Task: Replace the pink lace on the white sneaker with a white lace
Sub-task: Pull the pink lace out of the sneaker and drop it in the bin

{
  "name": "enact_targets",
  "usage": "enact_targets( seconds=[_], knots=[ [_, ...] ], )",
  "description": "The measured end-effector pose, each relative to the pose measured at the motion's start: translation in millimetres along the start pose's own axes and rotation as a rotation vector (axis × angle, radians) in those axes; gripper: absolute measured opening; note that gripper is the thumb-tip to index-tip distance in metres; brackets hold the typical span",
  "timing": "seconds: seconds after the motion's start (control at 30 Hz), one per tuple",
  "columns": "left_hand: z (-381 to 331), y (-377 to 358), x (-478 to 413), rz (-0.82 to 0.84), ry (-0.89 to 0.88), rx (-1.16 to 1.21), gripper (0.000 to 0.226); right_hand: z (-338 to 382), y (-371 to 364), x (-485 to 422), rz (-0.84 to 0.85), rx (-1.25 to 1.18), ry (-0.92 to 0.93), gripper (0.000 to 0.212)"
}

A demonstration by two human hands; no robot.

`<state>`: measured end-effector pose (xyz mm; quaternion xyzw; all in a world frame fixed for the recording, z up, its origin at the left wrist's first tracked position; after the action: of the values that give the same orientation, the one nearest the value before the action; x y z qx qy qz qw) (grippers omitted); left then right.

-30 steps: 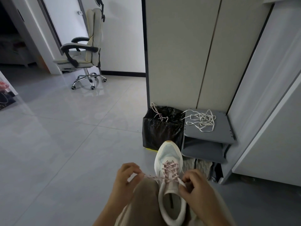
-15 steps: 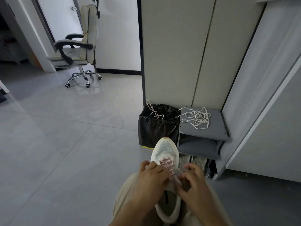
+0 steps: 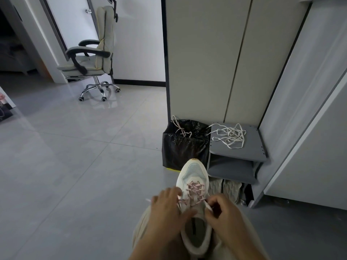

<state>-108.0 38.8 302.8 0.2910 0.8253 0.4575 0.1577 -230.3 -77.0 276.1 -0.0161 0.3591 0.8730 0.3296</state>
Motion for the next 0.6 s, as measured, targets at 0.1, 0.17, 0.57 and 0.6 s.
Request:
enact_targets(
  seconds=[0.1,0.17,0.57,0.6],
  knots=[
    [9,-22,3,0.072,-0.024,-0.079,0.037,12,7,-1,0.03,0.102,0.116,0.026],
    [19,-24,0,0.094,-0.023,0.007,0.038,15,5,-4,0.094,0.318,0.254,0.034],
    [29,-18,7,-0.04,-0.064,0.176,0.029,-14,24,-21,0.102,-0.084,0.272,0.033],
    [28,-18,7,-0.033,-0.061,0.182,0.028,-22,32,-16,0.053,-0.142,0.233,0.041]
  ],
)
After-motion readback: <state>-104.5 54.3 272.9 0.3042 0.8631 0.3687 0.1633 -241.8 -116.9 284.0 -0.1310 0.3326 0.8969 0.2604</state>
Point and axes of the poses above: each hand's wrist, its own x-axis away from the middle knuckle, its own y-axis out of the back of the hand, z = x × y, the point moved 4 cm from there along -x, towards the middle knuckle, and after that the axes turned 10 degrees about y, right-handed, at the moved point
